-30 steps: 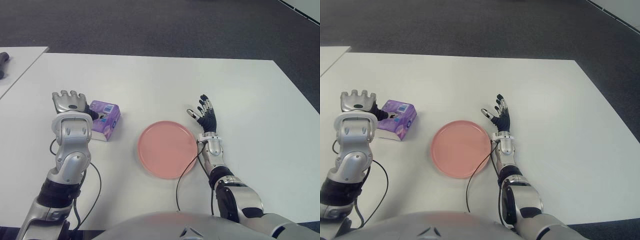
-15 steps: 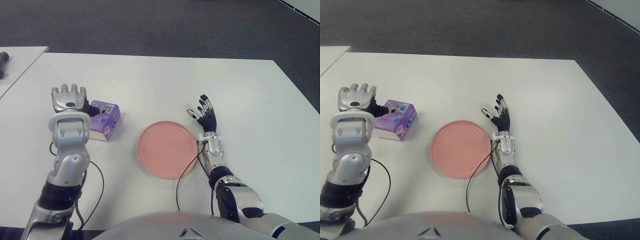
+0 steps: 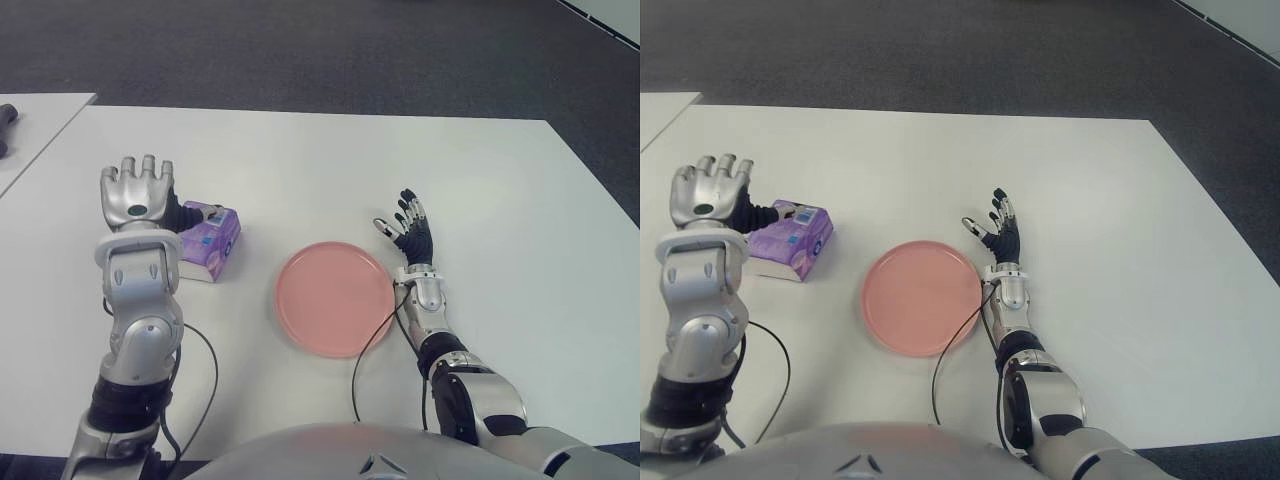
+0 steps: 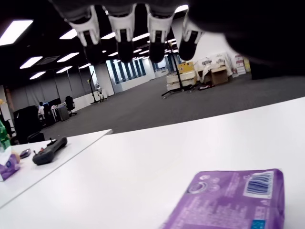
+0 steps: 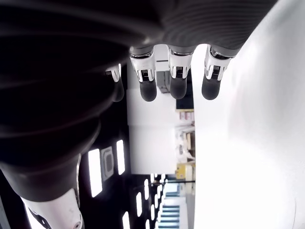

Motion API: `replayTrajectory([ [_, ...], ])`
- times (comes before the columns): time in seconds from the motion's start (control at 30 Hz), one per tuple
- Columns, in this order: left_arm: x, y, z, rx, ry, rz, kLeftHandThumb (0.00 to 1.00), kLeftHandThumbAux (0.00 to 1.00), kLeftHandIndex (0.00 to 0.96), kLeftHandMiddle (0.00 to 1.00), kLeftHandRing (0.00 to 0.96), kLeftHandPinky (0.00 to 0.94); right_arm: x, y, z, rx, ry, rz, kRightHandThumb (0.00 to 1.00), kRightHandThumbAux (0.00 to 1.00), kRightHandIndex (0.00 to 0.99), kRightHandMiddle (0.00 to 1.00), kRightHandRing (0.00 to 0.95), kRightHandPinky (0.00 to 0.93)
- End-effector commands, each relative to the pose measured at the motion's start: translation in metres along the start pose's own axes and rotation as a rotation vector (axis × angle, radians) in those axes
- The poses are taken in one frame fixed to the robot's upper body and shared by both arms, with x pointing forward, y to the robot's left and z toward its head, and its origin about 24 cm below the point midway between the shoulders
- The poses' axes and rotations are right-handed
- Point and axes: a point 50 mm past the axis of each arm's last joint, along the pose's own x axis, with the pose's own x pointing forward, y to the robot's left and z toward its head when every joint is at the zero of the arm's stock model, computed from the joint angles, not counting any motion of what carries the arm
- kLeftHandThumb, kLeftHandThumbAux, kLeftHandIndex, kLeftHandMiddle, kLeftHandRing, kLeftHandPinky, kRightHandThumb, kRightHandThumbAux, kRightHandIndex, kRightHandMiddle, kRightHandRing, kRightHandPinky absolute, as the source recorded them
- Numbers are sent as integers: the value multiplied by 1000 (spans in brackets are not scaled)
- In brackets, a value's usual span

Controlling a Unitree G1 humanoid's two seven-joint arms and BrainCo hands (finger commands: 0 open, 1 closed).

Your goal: Put the tissue paper into the plate.

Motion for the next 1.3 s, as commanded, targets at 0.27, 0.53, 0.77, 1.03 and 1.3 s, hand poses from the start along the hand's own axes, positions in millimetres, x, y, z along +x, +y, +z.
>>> replayTrajectory([
  [0.27,2,-6,4,-53,-32,-11,14,212,0,0,0,0,-21,-6,-22,10,111,-29,80,783,6,0,0,18],
  [0.53,4,-12,14,-61,-68,-43,4,218,0,0,0,0,-21,-6,-22,10,111,-29,80,783,6,0,0,18],
  [0.77,8,-18,22,-30,-79,-72,0,213,0,0,0,0,-21,-6,-22,10,110,-29,80,783,6,0,0,18],
  [1.03,12,-31,35,4,-96,-118,0,218,0,0,0,0,-22,-6,-22,10,109,-29,80,783,6,0,0,18],
  [1.3,15,-37,41,54,-106,-141,0,222,0,0,0,0,-22,-6,-22,10,108,-29,80,783,6,0,0,18],
])
